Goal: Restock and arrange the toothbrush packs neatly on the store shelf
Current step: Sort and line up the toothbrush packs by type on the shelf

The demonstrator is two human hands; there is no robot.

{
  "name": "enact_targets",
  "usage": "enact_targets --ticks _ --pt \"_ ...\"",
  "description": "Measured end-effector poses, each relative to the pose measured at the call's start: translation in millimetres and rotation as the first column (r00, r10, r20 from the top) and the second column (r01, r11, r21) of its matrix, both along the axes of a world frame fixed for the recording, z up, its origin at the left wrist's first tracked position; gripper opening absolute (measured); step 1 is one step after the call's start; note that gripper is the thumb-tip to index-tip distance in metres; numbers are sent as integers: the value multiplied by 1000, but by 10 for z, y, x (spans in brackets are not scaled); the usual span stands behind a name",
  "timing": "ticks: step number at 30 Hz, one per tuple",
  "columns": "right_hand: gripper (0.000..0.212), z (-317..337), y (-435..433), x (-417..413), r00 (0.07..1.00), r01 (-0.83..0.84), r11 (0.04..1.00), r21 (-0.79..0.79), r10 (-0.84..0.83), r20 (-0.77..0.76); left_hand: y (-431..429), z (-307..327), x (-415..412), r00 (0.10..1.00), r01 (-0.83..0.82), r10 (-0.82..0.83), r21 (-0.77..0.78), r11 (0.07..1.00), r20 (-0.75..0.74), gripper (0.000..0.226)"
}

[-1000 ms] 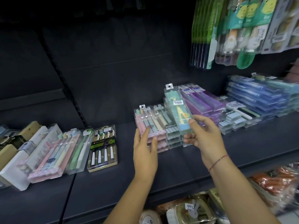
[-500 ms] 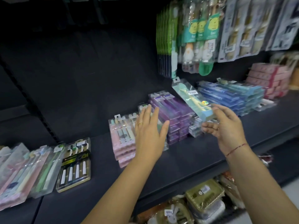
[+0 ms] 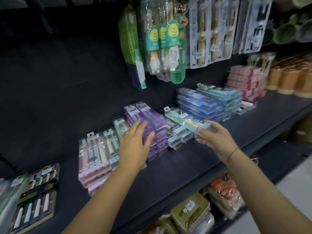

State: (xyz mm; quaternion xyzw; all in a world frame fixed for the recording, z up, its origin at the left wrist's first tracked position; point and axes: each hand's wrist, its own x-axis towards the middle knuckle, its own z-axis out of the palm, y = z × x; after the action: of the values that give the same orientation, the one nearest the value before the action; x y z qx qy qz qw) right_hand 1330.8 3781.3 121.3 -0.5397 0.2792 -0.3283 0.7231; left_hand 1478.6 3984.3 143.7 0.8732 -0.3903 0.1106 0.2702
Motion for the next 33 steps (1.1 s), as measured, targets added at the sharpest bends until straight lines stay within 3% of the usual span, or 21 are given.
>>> enact_targets --ticks 6,10,12,15,18,22,33 --pt "58 -139 -4 115 981 76 970 -232 -115 -156 -22 -69 20 998 -25 27 -52 998 49 53" --pt "59 -134 0 134 928 75 855 -513 -248 -279 -30 -130 34 997 -44 50 -98 994 64 51" --pt "60 -119 -5 135 911 122 815 -567 -318 -263 -26 -158 32 996 -63 71 -128 990 59 50" --pt "59 -86 -7 171 914 232 804 -548 -374 -161 -25 -189 34 993 -88 100 -164 982 67 50" --pt "58 -54 25 277 949 236 847 -477 -307 -76 -33 -205 42 991 -85 100 -168 982 85 50" --pt "59 -104 119 468 973 114 873 -474 -196 -126 -42 -209 41 988 -87 103 -139 986 115 51" --pt "55 -50 141 374 979 98 868 -487 -173 -111 -184 -170 11 949 -185 212 -133 974 235 65"
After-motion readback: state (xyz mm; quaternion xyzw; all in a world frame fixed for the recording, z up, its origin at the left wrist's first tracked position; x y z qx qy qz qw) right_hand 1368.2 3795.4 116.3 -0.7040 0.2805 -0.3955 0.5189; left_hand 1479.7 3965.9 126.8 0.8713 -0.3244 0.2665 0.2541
